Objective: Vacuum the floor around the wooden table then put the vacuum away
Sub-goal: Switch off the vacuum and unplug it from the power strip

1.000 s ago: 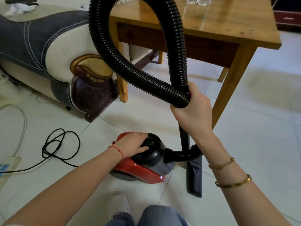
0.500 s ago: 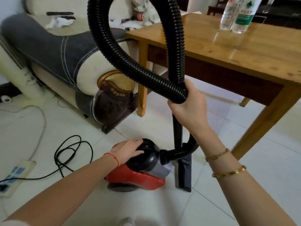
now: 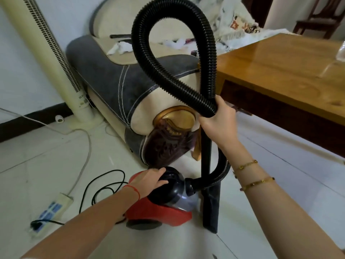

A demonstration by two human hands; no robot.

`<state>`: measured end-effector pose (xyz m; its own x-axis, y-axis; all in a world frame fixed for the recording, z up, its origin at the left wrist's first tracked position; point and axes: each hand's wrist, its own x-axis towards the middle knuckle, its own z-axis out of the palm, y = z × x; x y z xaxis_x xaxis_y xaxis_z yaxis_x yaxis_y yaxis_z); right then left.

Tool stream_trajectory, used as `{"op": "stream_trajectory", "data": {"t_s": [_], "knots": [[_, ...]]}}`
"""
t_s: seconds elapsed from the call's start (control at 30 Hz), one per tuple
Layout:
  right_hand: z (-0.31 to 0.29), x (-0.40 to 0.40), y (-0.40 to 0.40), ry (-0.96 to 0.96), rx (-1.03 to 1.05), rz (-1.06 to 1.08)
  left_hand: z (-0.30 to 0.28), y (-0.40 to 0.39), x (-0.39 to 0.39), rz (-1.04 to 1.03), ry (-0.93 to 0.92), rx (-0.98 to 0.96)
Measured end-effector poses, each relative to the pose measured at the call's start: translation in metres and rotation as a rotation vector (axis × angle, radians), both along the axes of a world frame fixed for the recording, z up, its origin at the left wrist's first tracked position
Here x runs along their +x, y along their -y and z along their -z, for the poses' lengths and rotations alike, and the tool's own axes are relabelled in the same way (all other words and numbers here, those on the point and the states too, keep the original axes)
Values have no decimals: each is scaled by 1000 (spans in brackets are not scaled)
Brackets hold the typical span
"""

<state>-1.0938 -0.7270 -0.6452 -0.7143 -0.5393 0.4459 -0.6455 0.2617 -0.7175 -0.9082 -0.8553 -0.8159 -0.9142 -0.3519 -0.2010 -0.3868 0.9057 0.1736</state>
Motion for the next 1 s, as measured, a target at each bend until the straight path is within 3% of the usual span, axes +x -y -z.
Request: {"op": "stream_trajectory", "data": {"t_s": [0.53, 1.0], "knots": [[38, -42, 54, -30, 198, -29, 10, -11, -50, -5, 8, -136], [35, -27, 63, 6, 402, -78, 19, -6, -1, -121, -217, -81]]}}
